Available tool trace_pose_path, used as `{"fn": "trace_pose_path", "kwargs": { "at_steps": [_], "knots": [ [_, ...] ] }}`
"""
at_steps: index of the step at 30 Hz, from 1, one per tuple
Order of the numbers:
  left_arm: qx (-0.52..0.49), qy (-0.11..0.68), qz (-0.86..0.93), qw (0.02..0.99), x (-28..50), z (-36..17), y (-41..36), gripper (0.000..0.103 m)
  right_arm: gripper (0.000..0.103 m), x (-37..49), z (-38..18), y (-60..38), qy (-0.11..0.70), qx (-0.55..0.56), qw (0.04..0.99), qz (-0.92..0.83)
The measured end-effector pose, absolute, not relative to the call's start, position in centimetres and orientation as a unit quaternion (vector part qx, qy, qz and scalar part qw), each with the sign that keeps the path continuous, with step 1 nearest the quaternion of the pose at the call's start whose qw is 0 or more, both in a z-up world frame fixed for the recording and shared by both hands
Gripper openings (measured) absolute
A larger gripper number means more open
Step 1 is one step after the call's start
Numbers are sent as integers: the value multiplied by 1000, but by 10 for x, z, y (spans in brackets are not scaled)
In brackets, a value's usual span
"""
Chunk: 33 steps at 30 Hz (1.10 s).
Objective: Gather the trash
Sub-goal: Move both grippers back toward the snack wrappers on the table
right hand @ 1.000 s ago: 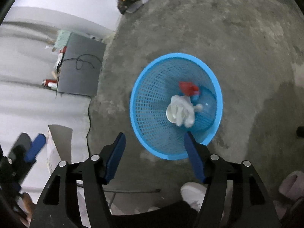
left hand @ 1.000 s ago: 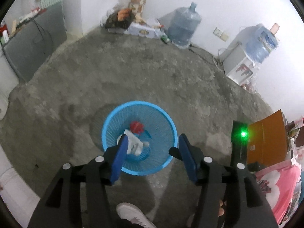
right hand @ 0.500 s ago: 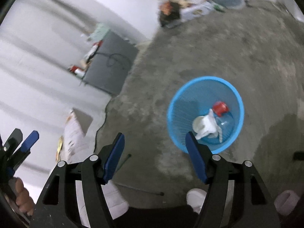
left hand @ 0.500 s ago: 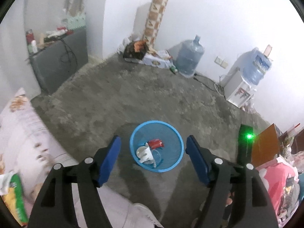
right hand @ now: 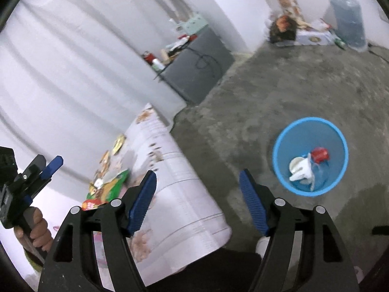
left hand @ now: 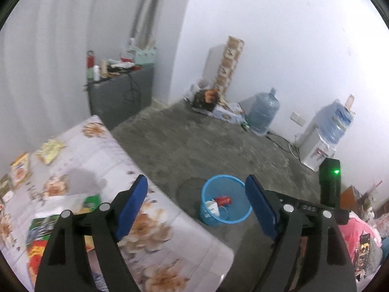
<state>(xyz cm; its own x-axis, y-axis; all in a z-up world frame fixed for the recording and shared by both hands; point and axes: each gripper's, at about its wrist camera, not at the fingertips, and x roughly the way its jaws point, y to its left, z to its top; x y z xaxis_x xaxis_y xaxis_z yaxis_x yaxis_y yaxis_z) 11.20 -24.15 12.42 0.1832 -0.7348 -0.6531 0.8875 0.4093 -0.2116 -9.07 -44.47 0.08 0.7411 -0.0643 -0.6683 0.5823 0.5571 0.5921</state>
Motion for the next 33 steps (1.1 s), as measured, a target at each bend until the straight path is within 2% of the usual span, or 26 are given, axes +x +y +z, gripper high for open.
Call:
{"fn": "trace_pose_path", "kwargs": {
  "at_steps": [16,23,33],
  "knots": [
    [72,338,-469,813,154,146,-156,84,70,-49,31,-399,327,392,848,-140],
    [16,345,-416,841,185,156,-108,84,70,-29,34,-393,335,396,849,-103],
    [-23,374,-357,856,230,135,-55,84,70,35,31,-376,372,383,844,-45]
  ]
}}
